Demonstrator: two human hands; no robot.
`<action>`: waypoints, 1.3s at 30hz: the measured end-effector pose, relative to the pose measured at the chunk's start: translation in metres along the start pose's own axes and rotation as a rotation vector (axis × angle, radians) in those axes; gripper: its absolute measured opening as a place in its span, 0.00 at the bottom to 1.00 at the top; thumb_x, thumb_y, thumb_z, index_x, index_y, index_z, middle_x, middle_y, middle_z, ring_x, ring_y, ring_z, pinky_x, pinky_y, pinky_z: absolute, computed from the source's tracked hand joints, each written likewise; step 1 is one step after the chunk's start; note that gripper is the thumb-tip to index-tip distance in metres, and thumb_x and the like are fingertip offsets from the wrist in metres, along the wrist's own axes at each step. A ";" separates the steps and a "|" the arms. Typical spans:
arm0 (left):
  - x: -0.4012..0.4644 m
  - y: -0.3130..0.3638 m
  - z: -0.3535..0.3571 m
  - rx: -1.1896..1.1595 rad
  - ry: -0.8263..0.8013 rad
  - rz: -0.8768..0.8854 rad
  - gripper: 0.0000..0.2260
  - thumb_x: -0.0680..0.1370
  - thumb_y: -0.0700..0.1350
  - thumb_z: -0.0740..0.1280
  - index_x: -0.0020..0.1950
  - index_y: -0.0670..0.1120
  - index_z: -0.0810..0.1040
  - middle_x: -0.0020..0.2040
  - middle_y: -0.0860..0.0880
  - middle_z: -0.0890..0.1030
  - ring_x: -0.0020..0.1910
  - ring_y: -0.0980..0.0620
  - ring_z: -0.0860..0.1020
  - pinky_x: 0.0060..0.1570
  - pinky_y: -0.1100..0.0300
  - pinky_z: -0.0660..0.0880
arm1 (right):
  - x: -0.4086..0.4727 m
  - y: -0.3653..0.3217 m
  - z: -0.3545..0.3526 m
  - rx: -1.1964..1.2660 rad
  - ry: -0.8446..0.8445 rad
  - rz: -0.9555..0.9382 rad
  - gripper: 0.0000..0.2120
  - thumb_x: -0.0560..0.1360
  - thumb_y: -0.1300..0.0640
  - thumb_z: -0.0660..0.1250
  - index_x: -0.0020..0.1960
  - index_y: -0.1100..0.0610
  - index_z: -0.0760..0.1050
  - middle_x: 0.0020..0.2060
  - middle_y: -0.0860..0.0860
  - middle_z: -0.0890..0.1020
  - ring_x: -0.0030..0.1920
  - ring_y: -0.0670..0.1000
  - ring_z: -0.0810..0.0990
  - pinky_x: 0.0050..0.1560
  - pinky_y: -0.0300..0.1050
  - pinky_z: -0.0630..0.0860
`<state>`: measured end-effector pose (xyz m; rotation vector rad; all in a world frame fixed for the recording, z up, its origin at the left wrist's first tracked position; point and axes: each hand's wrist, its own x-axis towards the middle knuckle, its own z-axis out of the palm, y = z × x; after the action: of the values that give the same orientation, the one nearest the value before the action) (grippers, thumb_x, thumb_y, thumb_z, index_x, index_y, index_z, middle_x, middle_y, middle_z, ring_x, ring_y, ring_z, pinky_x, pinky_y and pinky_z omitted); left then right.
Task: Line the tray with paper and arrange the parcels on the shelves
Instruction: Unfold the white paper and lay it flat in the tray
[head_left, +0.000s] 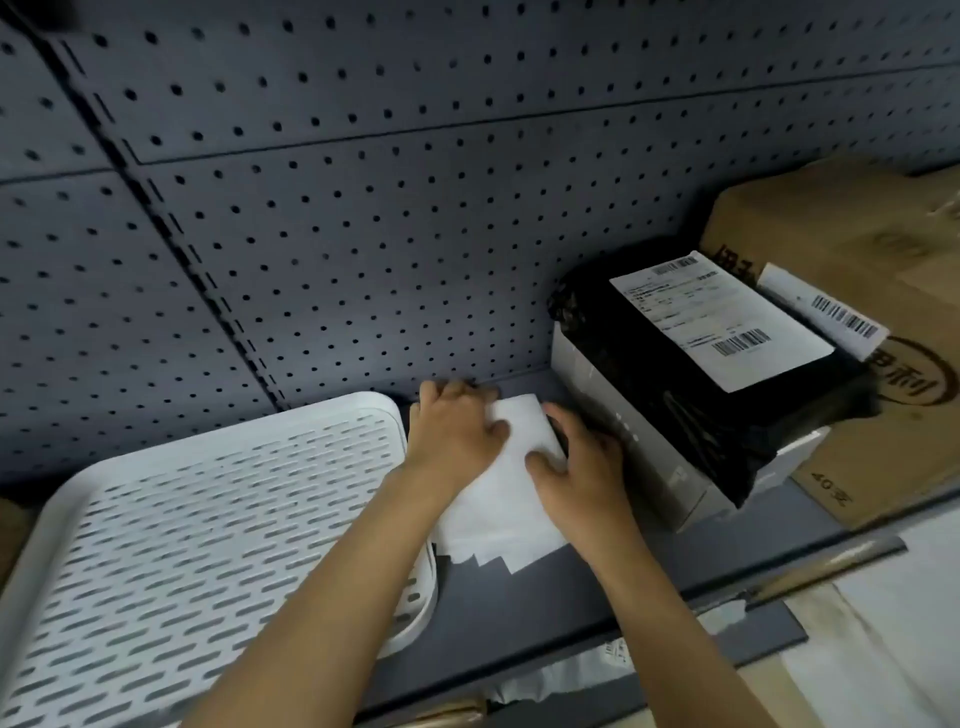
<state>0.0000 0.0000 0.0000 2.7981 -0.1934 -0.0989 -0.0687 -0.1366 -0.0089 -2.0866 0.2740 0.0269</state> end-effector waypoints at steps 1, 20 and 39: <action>0.000 0.001 0.001 0.021 -0.020 0.000 0.21 0.79 0.56 0.62 0.73 0.58 0.73 0.71 0.49 0.74 0.69 0.41 0.64 0.66 0.51 0.64 | 0.001 0.001 0.000 0.012 0.006 -0.013 0.28 0.76 0.55 0.66 0.74 0.41 0.68 0.71 0.55 0.68 0.71 0.57 0.67 0.68 0.54 0.71; -0.047 0.001 -0.095 -0.607 0.072 0.057 0.04 0.77 0.60 0.68 0.46 0.62 0.77 0.48 0.61 0.83 0.55 0.57 0.79 0.63 0.51 0.73 | -0.028 -0.055 -0.027 0.216 0.133 -0.263 0.11 0.78 0.54 0.67 0.59 0.46 0.80 0.43 0.39 0.84 0.44 0.35 0.82 0.39 0.29 0.76; -0.161 -0.106 -0.144 -1.232 0.304 -0.152 0.11 0.80 0.50 0.68 0.46 0.44 0.84 0.40 0.57 0.86 0.42 0.59 0.84 0.50 0.65 0.77 | -0.062 -0.170 0.009 0.521 -0.156 -0.479 0.09 0.78 0.57 0.68 0.52 0.44 0.82 0.46 0.41 0.87 0.45 0.41 0.86 0.43 0.39 0.78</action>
<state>-0.1329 0.1693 0.1082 1.5624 0.1307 0.1353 -0.0935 -0.0350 0.1390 -1.5728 -0.2925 -0.1535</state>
